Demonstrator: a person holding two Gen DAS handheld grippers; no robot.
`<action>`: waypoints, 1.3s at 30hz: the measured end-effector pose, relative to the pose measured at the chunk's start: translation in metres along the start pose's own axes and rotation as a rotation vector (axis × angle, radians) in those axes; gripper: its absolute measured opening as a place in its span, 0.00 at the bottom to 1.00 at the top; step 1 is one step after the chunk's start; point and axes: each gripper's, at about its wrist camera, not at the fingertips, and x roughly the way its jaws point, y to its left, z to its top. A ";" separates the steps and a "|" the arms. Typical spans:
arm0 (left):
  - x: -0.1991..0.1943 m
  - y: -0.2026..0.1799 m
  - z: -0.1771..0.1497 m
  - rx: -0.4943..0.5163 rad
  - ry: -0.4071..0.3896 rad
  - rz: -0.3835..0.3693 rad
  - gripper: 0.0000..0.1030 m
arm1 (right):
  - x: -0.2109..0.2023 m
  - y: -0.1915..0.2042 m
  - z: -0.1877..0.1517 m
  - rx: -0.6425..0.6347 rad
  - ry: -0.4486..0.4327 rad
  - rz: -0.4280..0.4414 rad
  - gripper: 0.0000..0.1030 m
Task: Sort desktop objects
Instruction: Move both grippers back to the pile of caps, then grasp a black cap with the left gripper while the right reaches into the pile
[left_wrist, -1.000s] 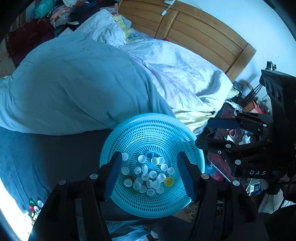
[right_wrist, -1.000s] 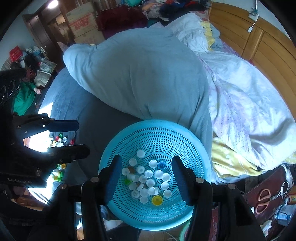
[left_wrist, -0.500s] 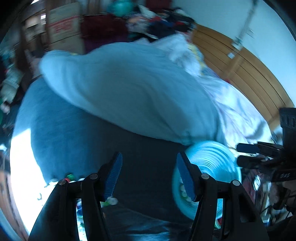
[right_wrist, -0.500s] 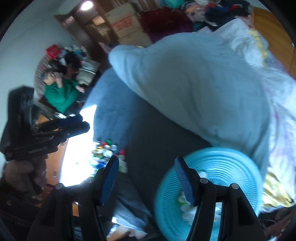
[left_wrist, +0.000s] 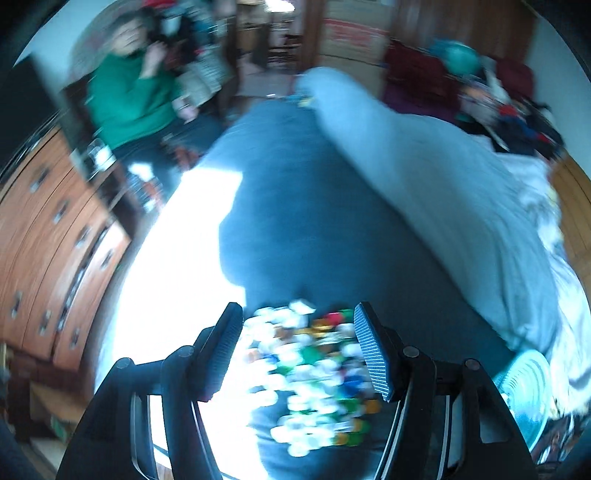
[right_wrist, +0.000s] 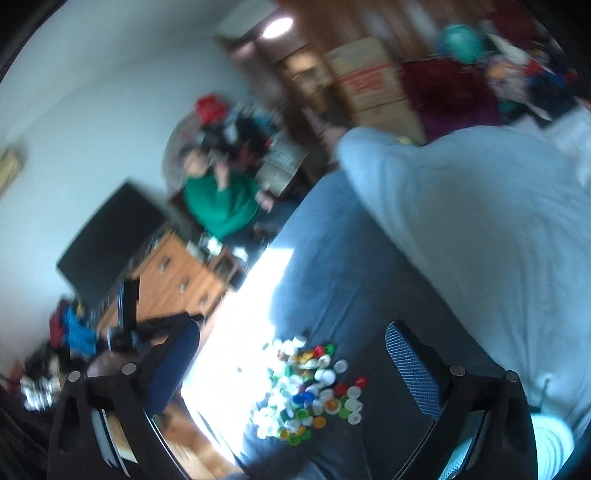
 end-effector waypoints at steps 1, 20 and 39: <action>0.004 0.011 -0.003 -0.019 0.002 0.013 0.55 | 0.016 0.004 0.000 0.006 0.038 0.024 0.99; 0.196 0.153 -0.124 0.123 0.209 -0.055 0.53 | 0.249 0.048 -0.093 0.042 0.438 -0.037 0.87; 0.272 0.146 -0.115 0.222 0.191 -0.366 0.05 | 0.346 0.075 -0.122 0.050 0.534 -0.075 0.86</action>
